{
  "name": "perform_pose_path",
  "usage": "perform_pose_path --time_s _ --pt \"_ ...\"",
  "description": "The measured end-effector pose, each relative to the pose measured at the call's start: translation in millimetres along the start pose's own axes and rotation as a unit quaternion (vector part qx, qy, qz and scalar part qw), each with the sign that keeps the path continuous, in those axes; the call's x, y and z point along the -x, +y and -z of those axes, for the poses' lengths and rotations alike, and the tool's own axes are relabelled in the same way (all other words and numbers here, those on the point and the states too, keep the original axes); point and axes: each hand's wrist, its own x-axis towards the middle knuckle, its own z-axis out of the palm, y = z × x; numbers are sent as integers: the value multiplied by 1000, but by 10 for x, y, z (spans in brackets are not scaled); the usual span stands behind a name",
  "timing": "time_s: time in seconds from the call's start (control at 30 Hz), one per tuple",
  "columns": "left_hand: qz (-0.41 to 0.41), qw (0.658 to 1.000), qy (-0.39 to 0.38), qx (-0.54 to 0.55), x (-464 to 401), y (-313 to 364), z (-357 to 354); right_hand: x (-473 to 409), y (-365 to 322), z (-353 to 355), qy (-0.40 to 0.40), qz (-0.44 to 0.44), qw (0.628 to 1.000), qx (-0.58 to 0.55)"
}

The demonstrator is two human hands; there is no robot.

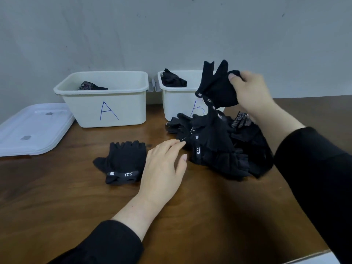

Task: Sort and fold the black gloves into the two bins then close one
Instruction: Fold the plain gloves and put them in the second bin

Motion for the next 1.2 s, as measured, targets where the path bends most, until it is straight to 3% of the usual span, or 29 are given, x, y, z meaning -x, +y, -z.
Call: perform_pose_path --time_s 0.2,0.37,0.57,0.7,0.77,0.87,0.93,1.07,1.2 --pt "156 953 38 256 -349 121 486 342 -473 168 -184 -6 967 -178" --pt "200 906 -1 373 -449 112 730 644 -745 -28 -259 3 938 -229" --pt "263 794 -105 538 -258 -19 929 848 -918 -331 -328 -11 915 -237" --pt "299 805 8 513 -137 -161 1032 986 -761 -638 -328 -85 906 -255" --pt "309 820 60 478 -131 -301 1126 1097 -638 -802 -334 -157 859 -354" --pt "299 852 97 419 -132 -487 1269 1360 -561 -1058 -340 -211 755 -519" --pt "286 859 81 417 -122 -537 1316 1550 -539 -1254 -345 -211 733 -547" --pt "261 884 37 386 -60 -610 1310 1742 -522 -1504 -297 -183 788 -507" --pt "254 877 3 408 8 -827 1343 1651 -501 -1530 -292 -160 823 -460"
